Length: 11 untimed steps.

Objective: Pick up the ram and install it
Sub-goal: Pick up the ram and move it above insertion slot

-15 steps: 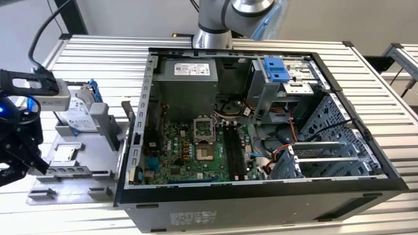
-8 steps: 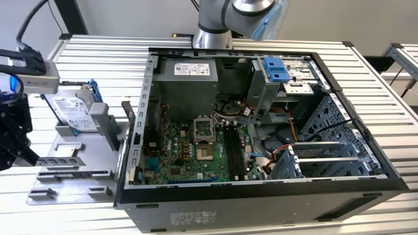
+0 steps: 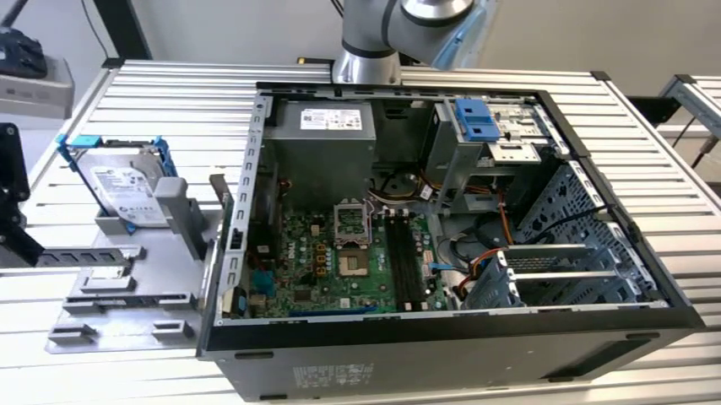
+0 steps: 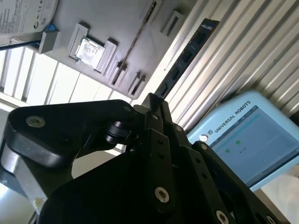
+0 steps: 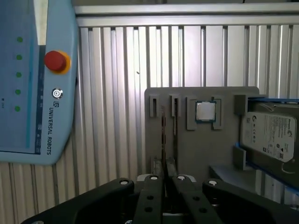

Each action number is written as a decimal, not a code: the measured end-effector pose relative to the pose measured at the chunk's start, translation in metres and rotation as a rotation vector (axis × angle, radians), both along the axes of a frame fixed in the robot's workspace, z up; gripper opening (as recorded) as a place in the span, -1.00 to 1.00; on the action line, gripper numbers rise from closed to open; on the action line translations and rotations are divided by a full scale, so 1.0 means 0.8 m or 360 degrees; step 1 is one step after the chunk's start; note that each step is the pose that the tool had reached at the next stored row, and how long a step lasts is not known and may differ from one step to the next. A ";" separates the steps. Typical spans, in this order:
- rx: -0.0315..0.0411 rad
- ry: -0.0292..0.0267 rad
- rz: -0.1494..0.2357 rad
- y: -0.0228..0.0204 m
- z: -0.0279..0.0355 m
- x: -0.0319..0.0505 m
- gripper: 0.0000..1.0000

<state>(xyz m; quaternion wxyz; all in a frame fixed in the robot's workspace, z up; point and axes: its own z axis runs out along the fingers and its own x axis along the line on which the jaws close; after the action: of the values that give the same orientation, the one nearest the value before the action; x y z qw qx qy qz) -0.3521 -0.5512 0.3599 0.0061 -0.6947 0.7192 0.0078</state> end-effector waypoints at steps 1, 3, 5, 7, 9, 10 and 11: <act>0.0000 0.00000 0.0000 0.0000 0.0058 0.000 -1.00; 0.0000 0.00000 0.0000 0.0000 0.0169 0.000 -1.00; 0.0000 0.00002 0.0000 0.0000 0.0274 0.000 -1.00; 0.0002 -0.00003 0.0000 -0.0001 0.0275 0.000 -1.00; 0.0002 -0.00003 0.0000 -0.0001 0.0275 0.000 -1.00; 0.0002 -0.00002 0.0000 0.0000 0.0275 0.000 -1.00; 0.0002 0.00000 0.0000 0.0000 0.0276 0.000 -1.00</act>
<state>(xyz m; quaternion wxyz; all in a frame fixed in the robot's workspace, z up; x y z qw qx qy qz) -0.3520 -0.5512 0.3820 0.0066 -0.6948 0.7192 0.0083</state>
